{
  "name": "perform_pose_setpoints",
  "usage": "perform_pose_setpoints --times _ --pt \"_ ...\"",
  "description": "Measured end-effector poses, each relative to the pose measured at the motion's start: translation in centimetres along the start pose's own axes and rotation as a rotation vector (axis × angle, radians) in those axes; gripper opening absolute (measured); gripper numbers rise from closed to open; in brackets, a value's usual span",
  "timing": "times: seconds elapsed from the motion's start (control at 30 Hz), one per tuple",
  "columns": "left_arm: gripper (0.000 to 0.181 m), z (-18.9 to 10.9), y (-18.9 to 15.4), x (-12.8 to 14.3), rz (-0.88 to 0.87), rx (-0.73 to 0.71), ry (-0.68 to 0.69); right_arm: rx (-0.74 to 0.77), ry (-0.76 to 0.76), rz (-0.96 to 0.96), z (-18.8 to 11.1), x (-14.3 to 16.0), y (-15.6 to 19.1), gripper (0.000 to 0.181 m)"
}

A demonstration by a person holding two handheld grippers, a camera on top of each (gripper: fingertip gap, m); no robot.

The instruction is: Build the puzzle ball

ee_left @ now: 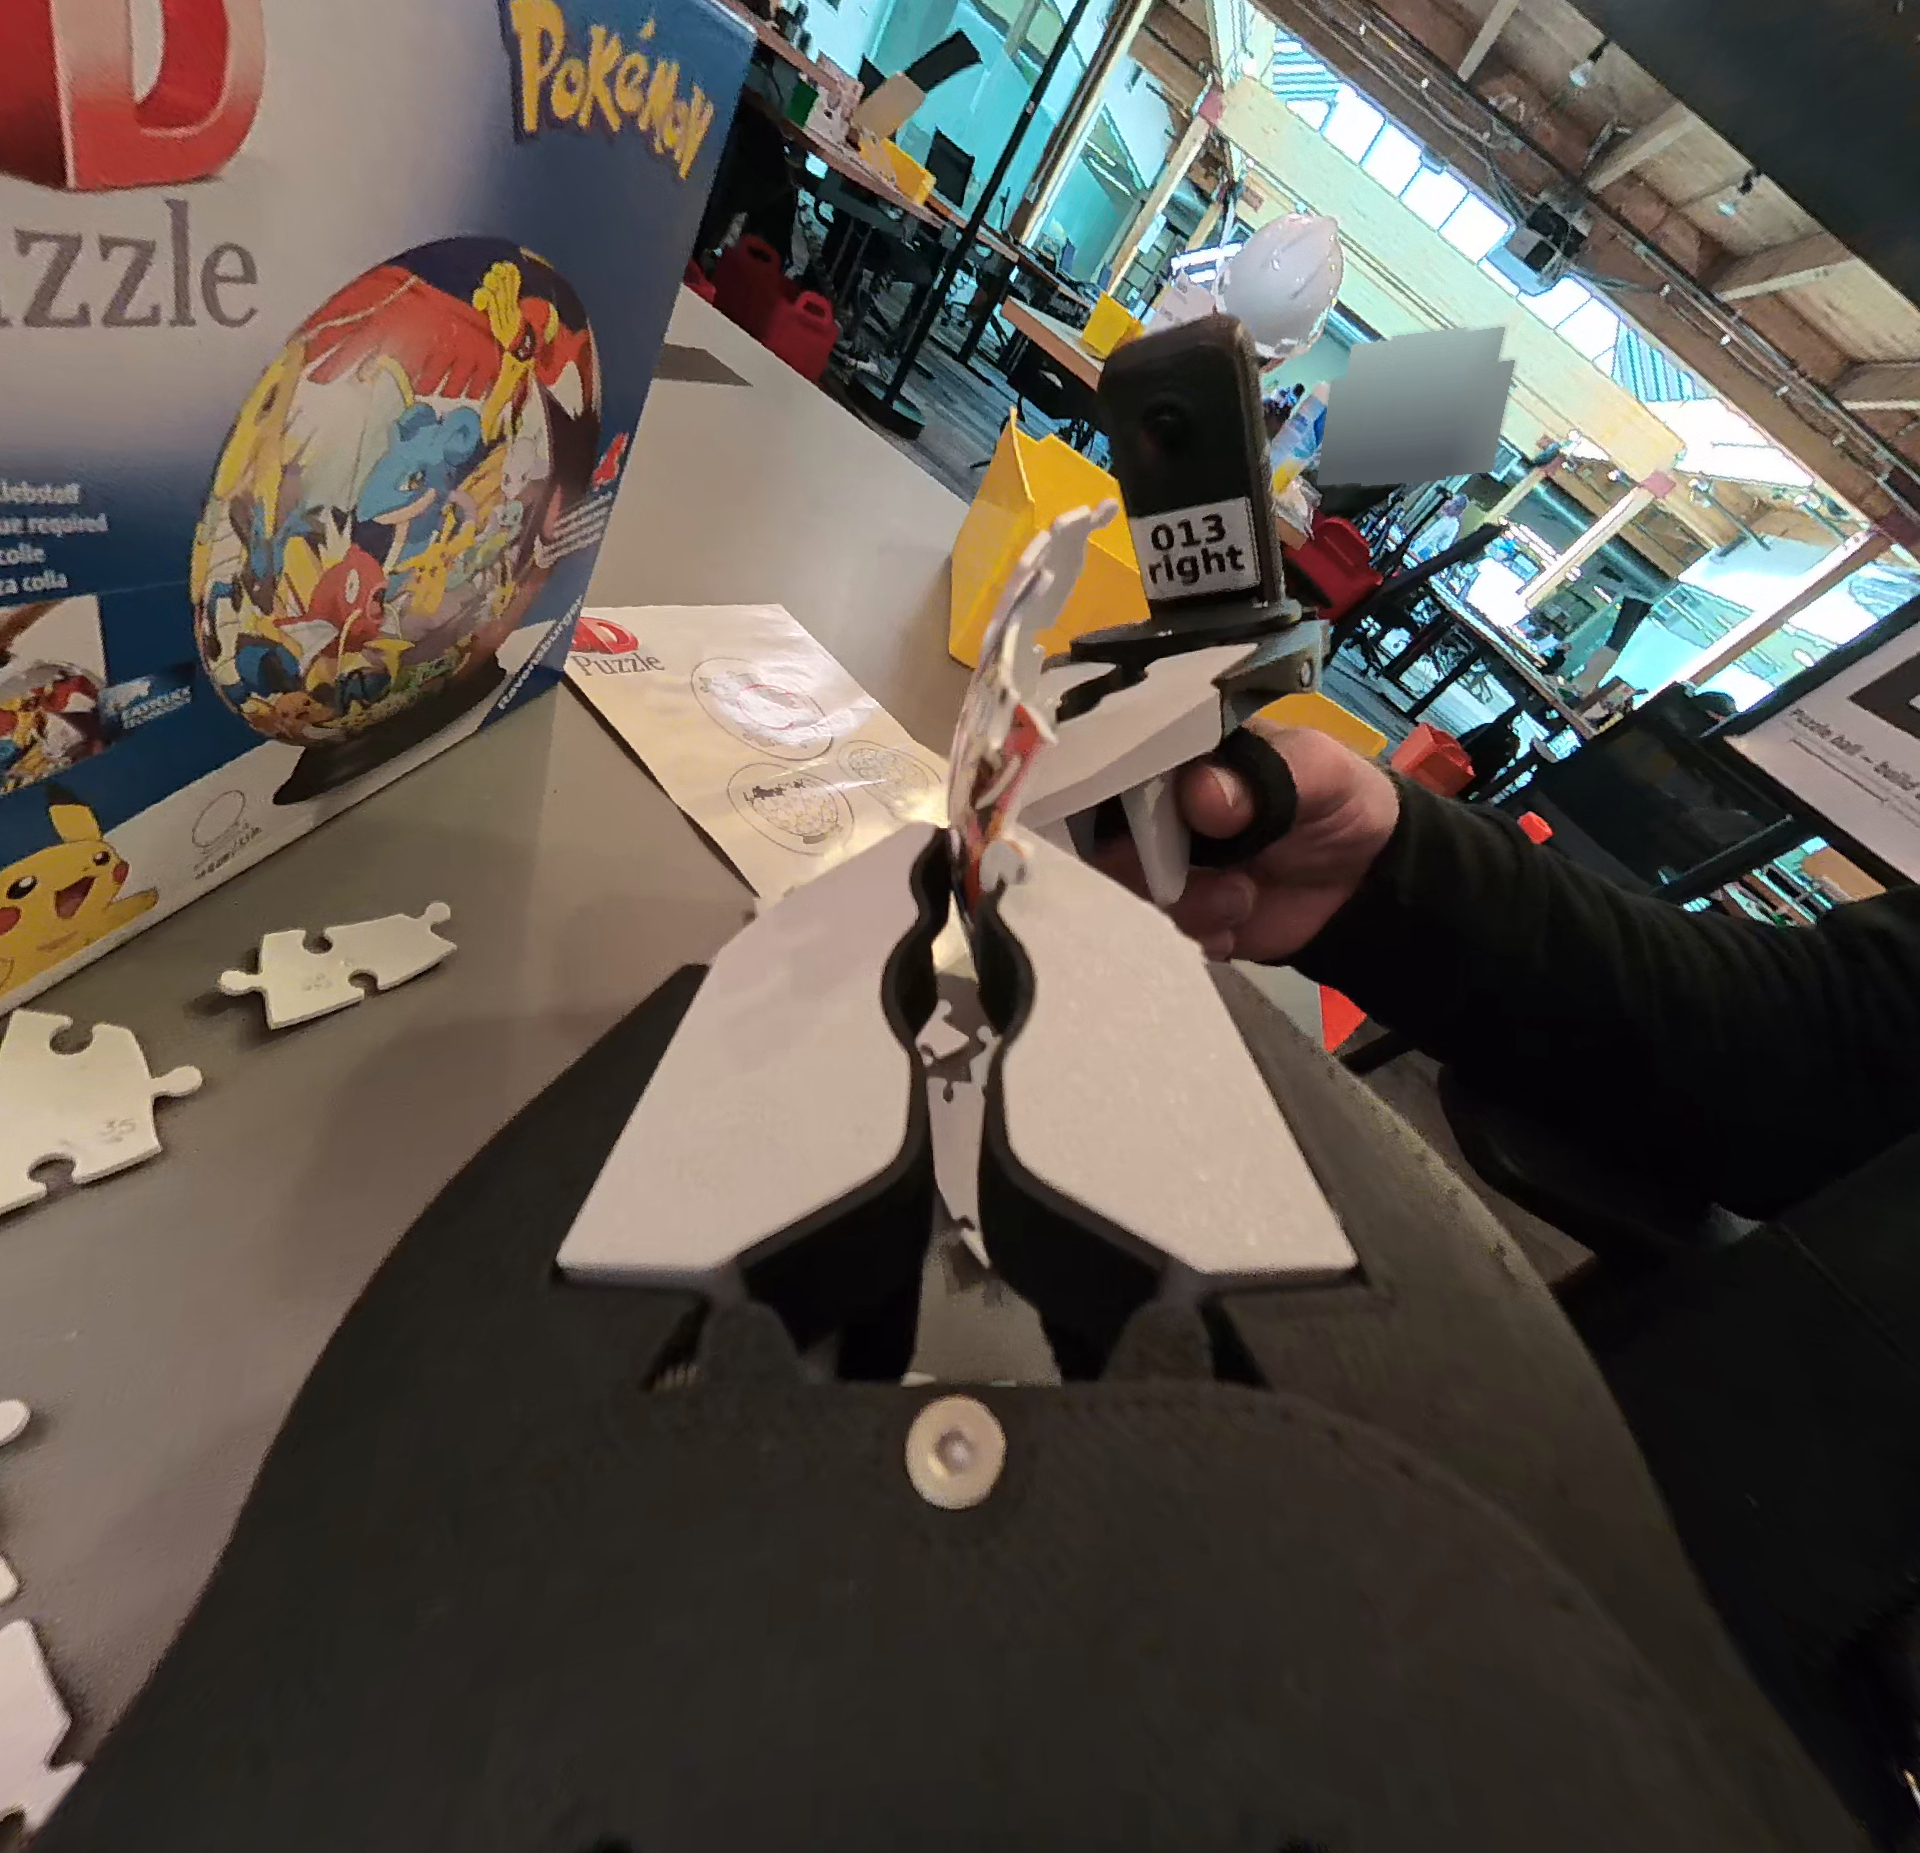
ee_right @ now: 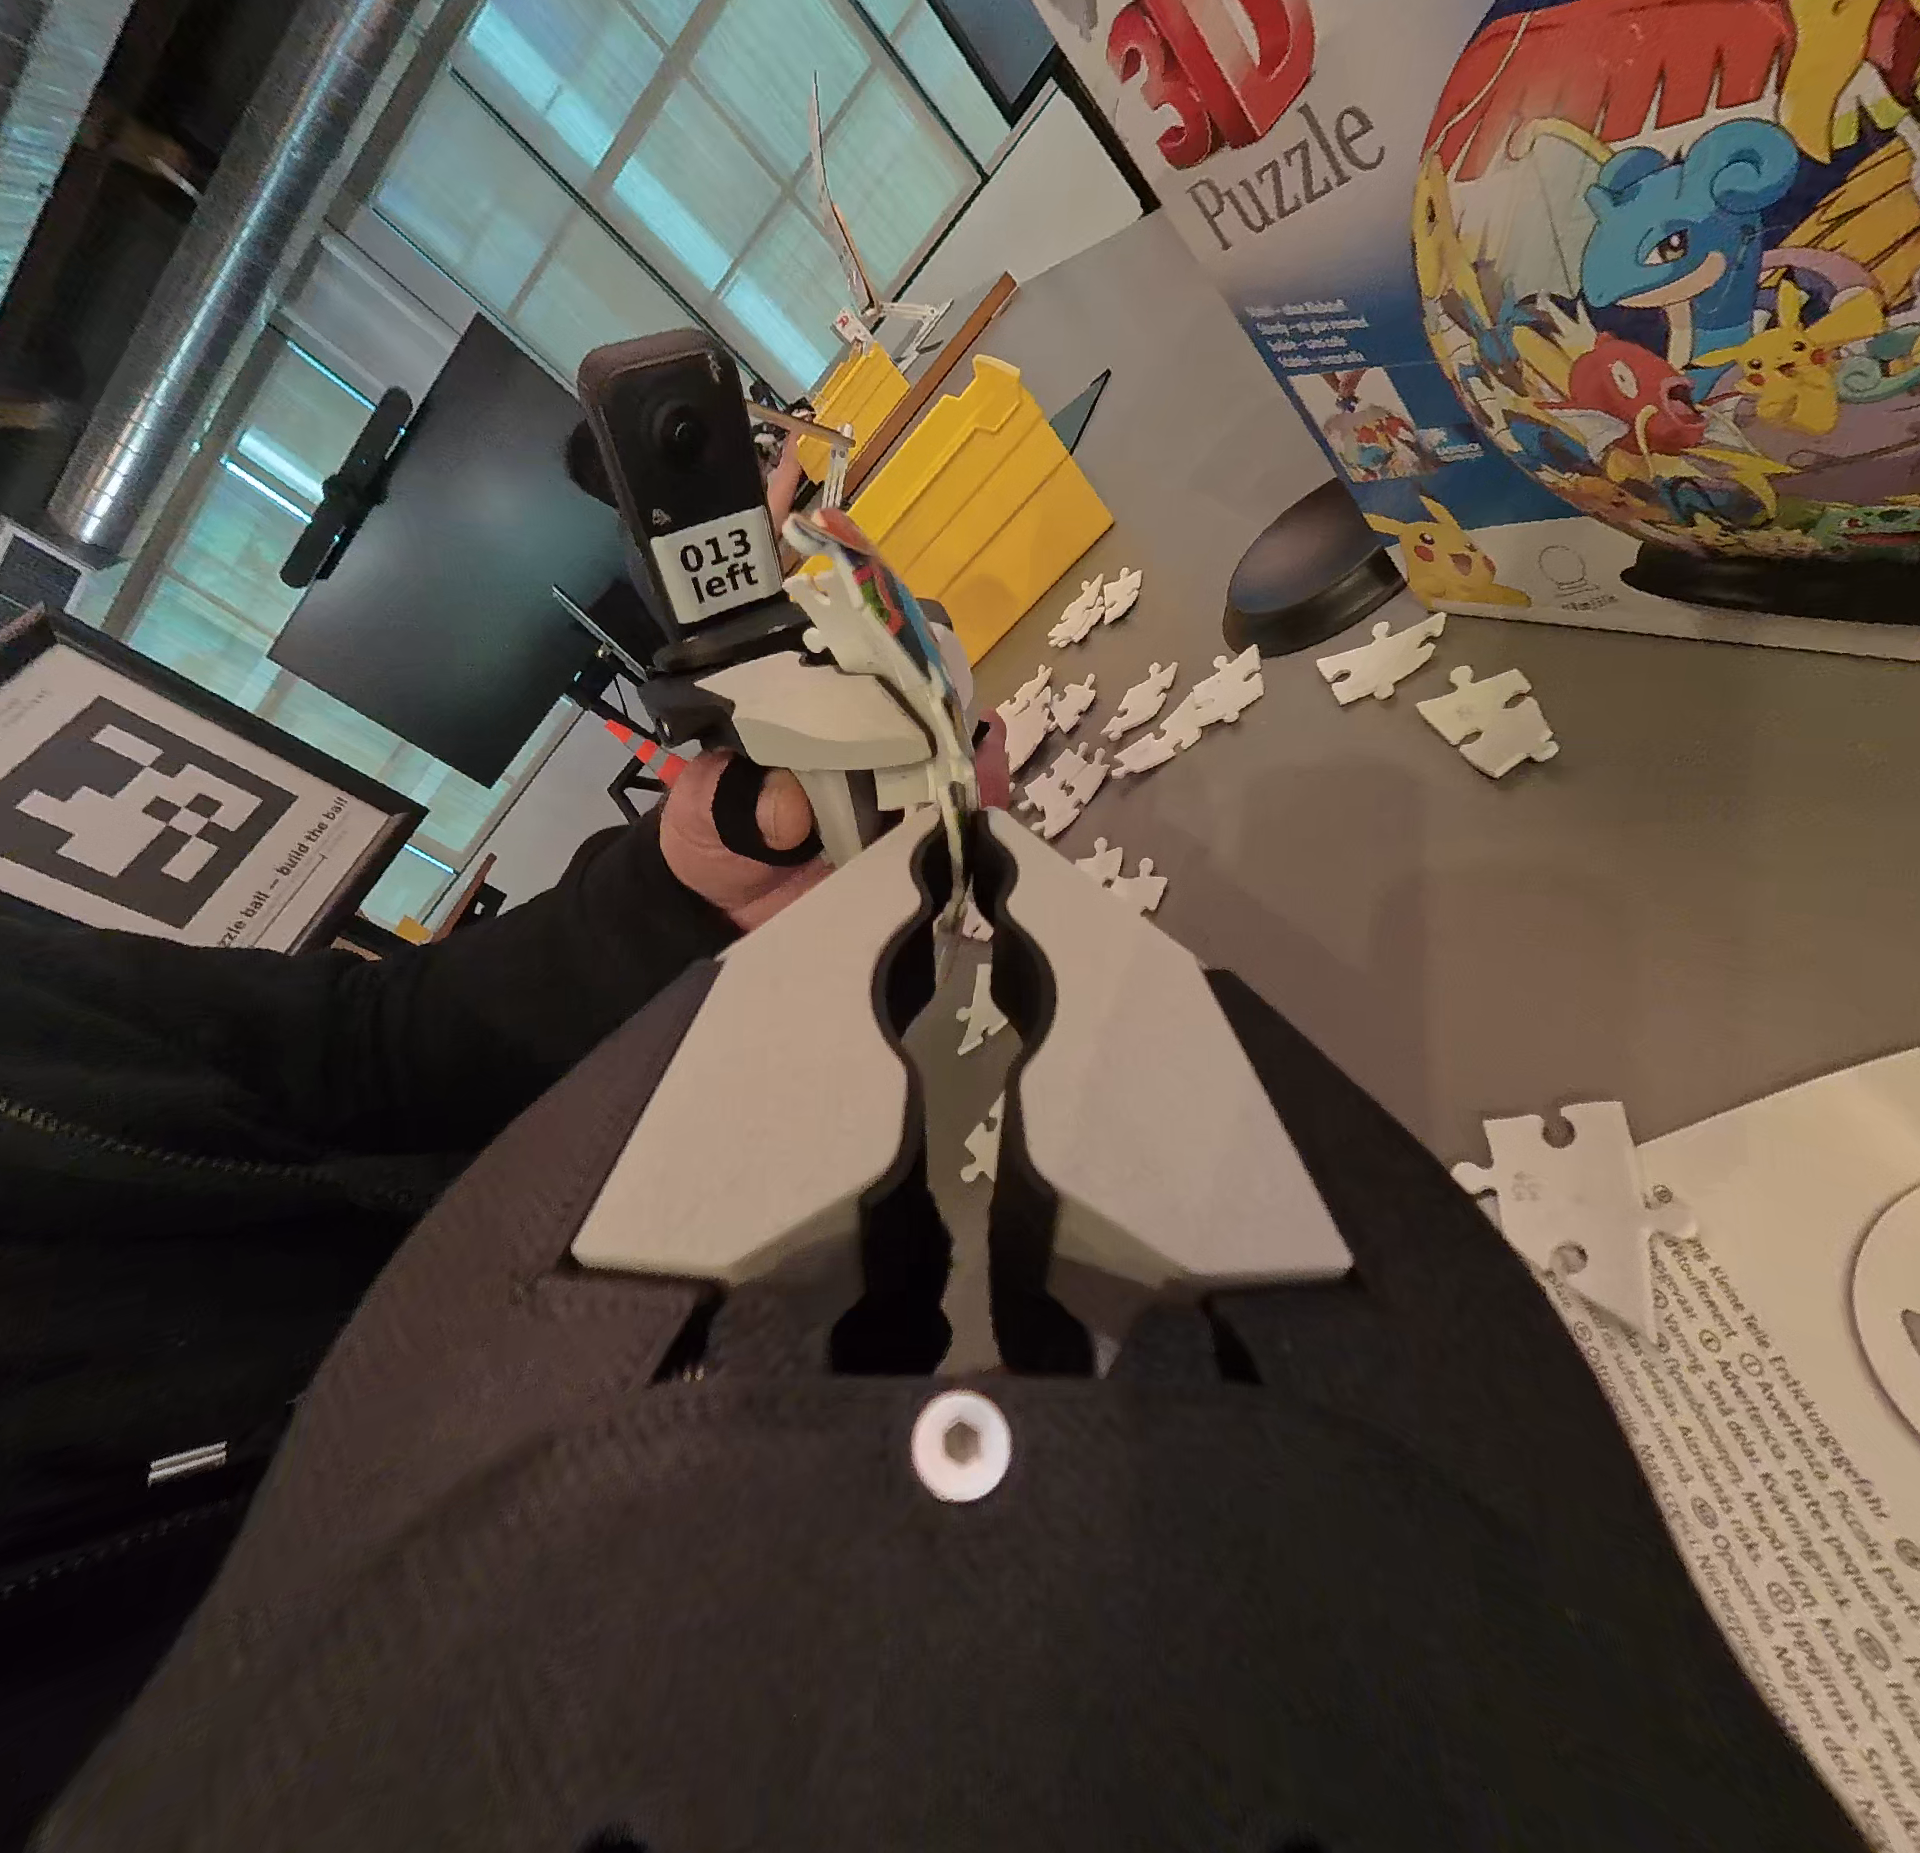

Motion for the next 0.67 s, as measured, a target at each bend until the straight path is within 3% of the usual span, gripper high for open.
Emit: perform_pose_setpoints --times 0.2,0.4,0.5,0.67 --pt "0.007 -0.3 -0.3 0.3 0.017 0.031 0.059 0.012 0.022 -0.03 0.2 0.3 0.1 0.0" --pt "0.031 -1.0 -0.3 -0.5 0.11 -0.02 0.132 0.069 0.063 -0.109 0.5 0.9 -0.2 0.0" --pt "0.038 -0.9 -0.4 -0.7 0.175 -0.035 0.255 0.091 0.095 -0.16 0.8 1.3 0.0 0.0" --pt "0.033 -0.5 -0.2 -0.4 0.284 -0.053 0.494 0.127 0.155 -0.248 1.4 2.2 0.2 0.0"
Point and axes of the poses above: each gripper's, where its closed fingertips meet, z out along the fingers, x out of its underside, y = z × x across the jaws, the point moved 2 cm from there along -z, back along the fingers, and after that the axes turned 15 degrees about x, right-handed, at the moved point
